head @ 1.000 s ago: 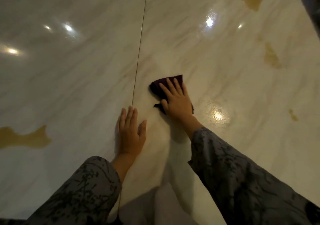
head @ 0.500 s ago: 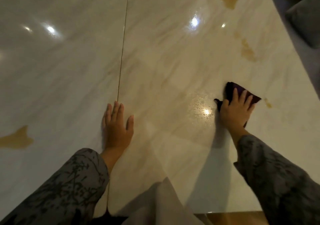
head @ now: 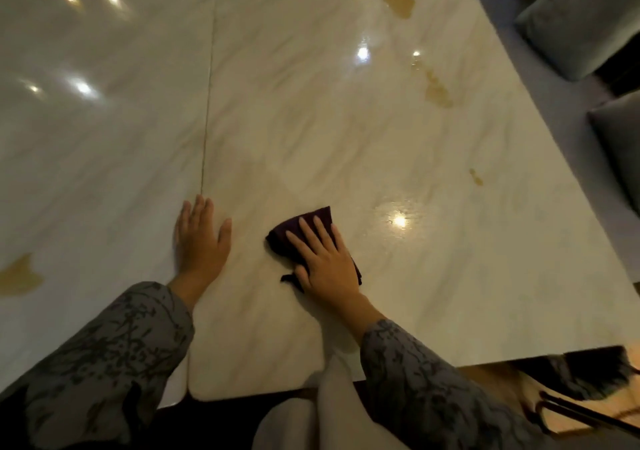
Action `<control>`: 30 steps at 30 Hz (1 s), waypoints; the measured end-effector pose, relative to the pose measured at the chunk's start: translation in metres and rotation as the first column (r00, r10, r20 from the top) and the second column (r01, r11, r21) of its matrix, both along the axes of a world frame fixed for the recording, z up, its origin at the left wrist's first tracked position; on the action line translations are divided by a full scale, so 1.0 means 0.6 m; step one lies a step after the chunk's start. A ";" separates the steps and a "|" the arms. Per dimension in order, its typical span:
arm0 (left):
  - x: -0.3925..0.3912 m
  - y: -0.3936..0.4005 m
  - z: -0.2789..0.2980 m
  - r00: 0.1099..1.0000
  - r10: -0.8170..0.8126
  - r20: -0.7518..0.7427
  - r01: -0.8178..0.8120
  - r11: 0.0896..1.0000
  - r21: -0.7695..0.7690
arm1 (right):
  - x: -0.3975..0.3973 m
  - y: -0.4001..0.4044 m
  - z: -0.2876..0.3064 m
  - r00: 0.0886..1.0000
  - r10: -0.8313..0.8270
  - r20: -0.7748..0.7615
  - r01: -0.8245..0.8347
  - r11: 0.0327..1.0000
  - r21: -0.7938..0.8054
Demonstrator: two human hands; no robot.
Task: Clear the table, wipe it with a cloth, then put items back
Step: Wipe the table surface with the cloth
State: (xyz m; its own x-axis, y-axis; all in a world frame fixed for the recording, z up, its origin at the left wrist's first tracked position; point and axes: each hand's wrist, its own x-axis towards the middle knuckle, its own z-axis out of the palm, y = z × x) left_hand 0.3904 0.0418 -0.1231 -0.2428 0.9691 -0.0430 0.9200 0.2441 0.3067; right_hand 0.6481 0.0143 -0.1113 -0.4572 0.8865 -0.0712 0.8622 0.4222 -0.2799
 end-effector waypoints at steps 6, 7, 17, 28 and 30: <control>0.075 0.006 0.028 0.978 0.207 -0.001 -0.206 0.975 -0.079 | 0.183 0.038 0.009 0.979 -0.204 0.009 0.204 0.979 0.000; 0.107 -0.002 0.029 0.982 0.189 0.012 -0.189 0.981 -0.034 | 0.218 0.042 0.012 0.969 -0.247 0.018 0.247 0.969 -0.010; 0.529 -0.064 0.030 0.936 -0.347 0.065 0.345 0.938 0.036 | 0.541 -0.049 0.012 0.863 -0.504 0.026 0.504 0.863 -0.021; 0.725 -0.111 0.027 0.966 -0.259 -0.001 0.259 0.966 0.030 | 0.791 -0.107 0.013 0.828 -0.557 0.060 0.559 0.828 -0.026; 0.738 -0.108 0.028 0.970 -0.241 0.018 0.240 0.970 0.042 | 0.804 -0.093 0.011 0.842 -0.535 0.072 0.537 0.844 -0.011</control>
